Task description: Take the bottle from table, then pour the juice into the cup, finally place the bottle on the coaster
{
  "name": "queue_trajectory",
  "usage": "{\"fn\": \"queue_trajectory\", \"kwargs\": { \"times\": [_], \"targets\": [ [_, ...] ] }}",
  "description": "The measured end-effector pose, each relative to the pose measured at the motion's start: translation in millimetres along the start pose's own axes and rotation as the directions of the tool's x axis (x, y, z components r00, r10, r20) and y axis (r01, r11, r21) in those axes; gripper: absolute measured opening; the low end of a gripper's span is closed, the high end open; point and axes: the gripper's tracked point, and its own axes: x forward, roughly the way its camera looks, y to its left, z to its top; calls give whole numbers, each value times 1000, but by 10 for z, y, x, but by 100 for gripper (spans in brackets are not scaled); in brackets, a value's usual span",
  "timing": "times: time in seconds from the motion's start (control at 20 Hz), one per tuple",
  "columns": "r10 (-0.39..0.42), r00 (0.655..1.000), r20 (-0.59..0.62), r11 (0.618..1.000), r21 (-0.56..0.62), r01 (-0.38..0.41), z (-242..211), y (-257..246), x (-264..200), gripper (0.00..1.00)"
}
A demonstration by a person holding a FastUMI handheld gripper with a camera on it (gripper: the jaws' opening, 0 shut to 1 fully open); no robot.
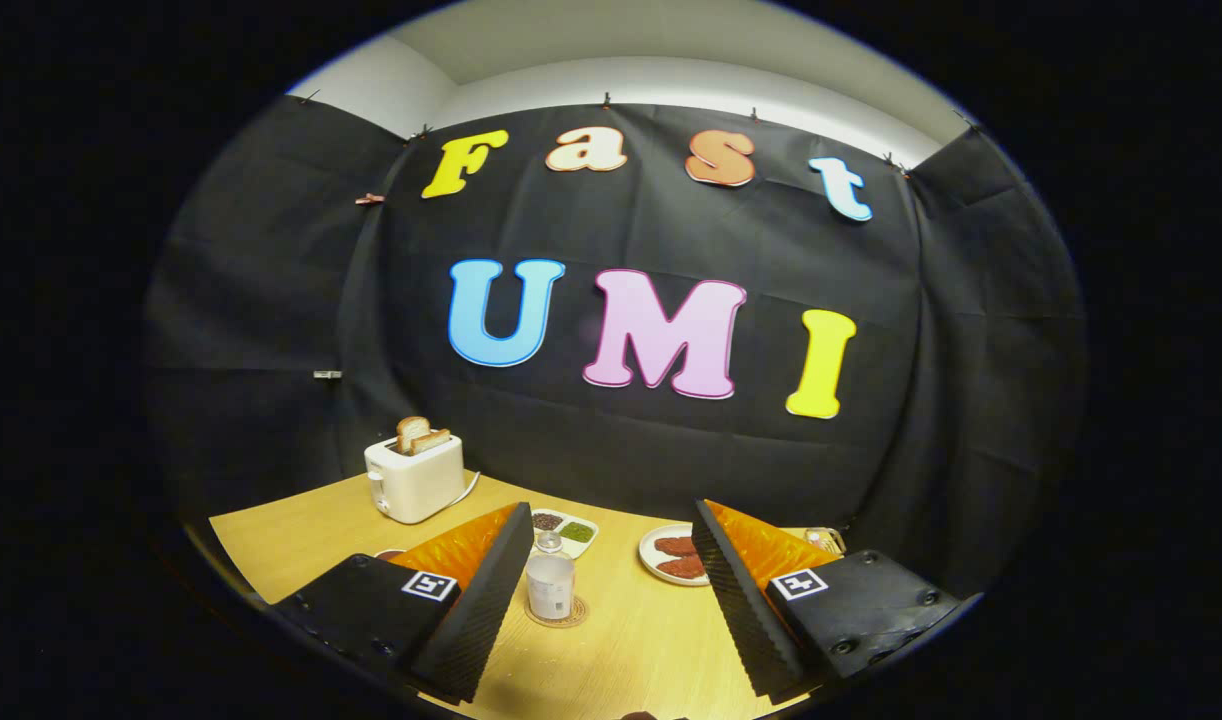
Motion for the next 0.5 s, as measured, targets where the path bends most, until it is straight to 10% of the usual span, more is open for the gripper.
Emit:
{"fn": "queue_trajectory", "kwargs": {
  "times": [0.5],
  "targets": [
    [-160, 987, -12, 985, 61, 160, 7, -367, -474, 98]
  ]
}}
